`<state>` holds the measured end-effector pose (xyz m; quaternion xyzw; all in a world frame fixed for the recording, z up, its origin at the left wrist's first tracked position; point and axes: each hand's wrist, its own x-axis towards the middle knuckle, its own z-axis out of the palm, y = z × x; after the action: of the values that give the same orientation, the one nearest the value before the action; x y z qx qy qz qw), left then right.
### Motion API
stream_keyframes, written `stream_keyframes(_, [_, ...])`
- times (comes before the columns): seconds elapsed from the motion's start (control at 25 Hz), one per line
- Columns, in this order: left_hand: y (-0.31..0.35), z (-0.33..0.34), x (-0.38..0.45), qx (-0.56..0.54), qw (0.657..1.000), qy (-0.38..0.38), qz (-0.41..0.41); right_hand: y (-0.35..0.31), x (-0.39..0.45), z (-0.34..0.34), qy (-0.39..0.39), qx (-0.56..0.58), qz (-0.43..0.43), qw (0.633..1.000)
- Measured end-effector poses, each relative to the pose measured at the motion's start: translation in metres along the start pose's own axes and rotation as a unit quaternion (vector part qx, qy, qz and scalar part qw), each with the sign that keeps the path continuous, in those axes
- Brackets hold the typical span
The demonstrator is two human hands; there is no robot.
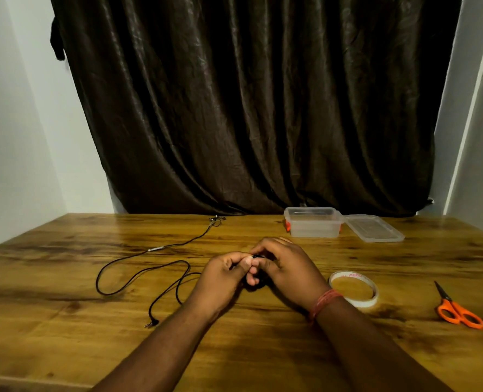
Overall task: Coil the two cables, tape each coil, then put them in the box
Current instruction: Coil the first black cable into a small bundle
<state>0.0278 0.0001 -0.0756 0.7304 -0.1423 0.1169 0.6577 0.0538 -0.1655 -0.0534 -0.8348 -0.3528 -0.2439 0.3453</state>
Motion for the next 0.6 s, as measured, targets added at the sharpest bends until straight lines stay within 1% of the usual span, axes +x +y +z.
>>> stream_keyframes(0.12, [-0.0022,0.0007,0.0008,0.013,1.0,0.008,0.006,0.0015,0.0003,0.001,0.006,-0.001,0.008,1.0])
stream_keyframes(0.28, [-0.0042,0.0006,0.0012,-0.009,1.0,0.008,-0.012,0.0015,0.0013,0.0021,0.014,-0.003,0.014,1.0])
stream_keyframes(0.4, [-0.0048,0.0002,0.0027,-0.066,0.997,0.014,-0.043,-0.0006,0.0007,0.0024,0.018,0.001,0.014,1.0])
stream_keyframes(0.52, [-0.0039,0.0003,0.0027,-0.112,0.993,0.013,-0.038,-0.0032,-0.0001,0.0015,0.03,0.005,0.022,0.999])
stream_keyframes(0.6, [0.0001,0.0003,0.0024,-0.155,0.986,0.01,-0.052,-0.0032,-0.0007,0.0017,0.044,0.015,0.04,0.998])
